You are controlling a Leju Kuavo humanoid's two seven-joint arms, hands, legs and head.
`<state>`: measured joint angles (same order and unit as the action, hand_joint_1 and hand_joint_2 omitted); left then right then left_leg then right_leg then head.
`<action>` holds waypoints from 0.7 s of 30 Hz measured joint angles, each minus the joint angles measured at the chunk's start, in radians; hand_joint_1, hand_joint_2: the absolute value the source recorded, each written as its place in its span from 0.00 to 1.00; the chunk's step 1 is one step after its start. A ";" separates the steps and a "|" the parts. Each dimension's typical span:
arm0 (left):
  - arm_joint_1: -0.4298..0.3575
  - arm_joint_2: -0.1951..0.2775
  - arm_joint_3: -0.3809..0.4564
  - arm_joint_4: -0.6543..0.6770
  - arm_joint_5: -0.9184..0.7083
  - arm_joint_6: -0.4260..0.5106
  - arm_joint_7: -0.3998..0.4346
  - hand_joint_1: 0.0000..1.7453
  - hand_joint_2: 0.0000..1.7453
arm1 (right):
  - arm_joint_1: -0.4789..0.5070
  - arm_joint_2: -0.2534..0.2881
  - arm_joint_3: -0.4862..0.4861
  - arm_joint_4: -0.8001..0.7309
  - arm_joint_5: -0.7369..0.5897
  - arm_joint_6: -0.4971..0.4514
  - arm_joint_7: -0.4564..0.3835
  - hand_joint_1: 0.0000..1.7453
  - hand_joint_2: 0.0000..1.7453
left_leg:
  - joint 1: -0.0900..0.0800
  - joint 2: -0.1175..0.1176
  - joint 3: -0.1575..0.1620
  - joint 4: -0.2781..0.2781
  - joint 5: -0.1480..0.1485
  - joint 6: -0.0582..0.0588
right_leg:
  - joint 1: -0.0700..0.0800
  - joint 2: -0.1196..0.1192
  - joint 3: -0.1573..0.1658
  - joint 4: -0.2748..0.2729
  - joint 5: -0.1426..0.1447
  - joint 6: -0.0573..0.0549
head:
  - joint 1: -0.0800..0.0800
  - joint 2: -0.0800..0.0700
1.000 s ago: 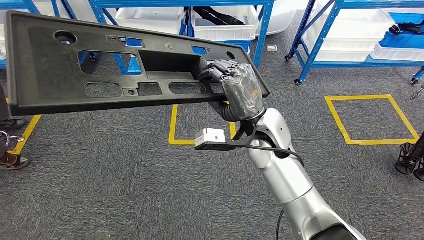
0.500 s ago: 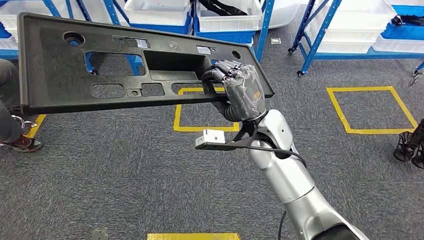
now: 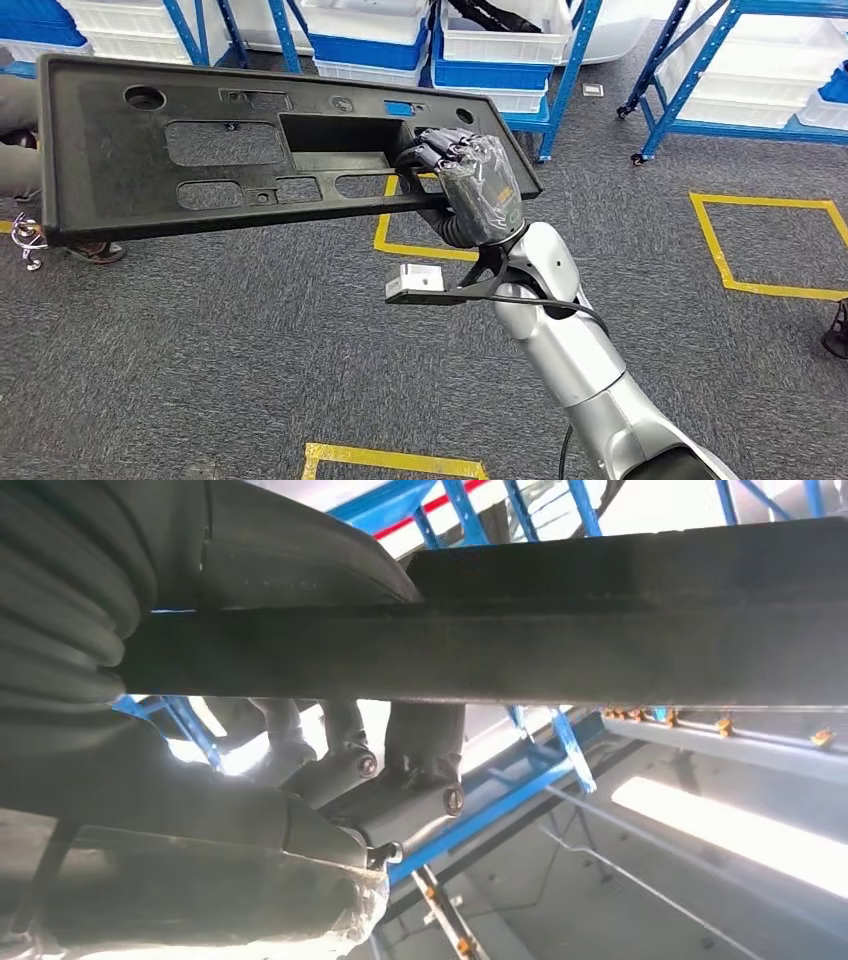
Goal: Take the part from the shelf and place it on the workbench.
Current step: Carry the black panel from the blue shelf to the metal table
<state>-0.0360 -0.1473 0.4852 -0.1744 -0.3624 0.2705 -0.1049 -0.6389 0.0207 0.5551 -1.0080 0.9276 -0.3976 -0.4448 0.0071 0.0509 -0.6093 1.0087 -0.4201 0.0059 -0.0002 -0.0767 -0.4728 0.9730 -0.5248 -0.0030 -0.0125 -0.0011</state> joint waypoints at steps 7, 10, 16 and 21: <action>-0.004 0.000 0.001 0.000 0.000 0.002 0.000 0.00 1.00 | -0.005 -0.008 0.007 0.009 -0.001 -0.005 -0.001 1.00 1.00 | 0.006 -0.057 -0.015 -0.020 0.019 0.039 | -0.004 0.070 -0.152 0.292 -0.127 0.002 | 0.006 0.000; -0.002 -0.001 0.001 0.000 0.000 0.002 0.000 0.00 1.00 | -0.005 -0.012 0.014 0.018 0.000 -0.007 -0.001 1.00 1.00 | 0.006 -0.092 -0.018 -0.019 0.026 0.034 | -0.007 0.078 -0.136 0.239 -0.077 0.025 | 0.007 0.000; 0.001 0.001 0.002 0.002 0.001 0.004 0.005 0.00 1.00 | -0.012 -0.010 0.024 0.027 0.000 -0.013 -0.003 1.00 1.00 | 0.004 -0.143 -0.040 -0.014 0.046 0.002 | -0.016 0.110 -0.054 0.031 0.025 0.015 | 0.006 0.000; 0.000 0.004 0.011 0.006 0.008 0.012 0.022 0.00 1.00 | -0.033 0.015 0.032 0.048 -0.010 -0.023 -0.022 1.00 1.00 | 0.006 -0.065 -0.125 0.182 -0.072 -0.022 | -0.019 0.069 -0.061 0.029 0.038 -0.010 | -0.005 0.000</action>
<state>-0.0361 -0.1436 0.4961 -0.1689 -0.3544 0.2830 -0.0832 -0.6721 0.0353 0.5871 -0.9598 0.9178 -0.4211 -0.4669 0.0129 -0.0142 -0.7346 1.1907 -0.4917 -0.0166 -0.0191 -0.0073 -0.5336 1.0023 -0.4863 -0.0127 -0.0174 -0.0011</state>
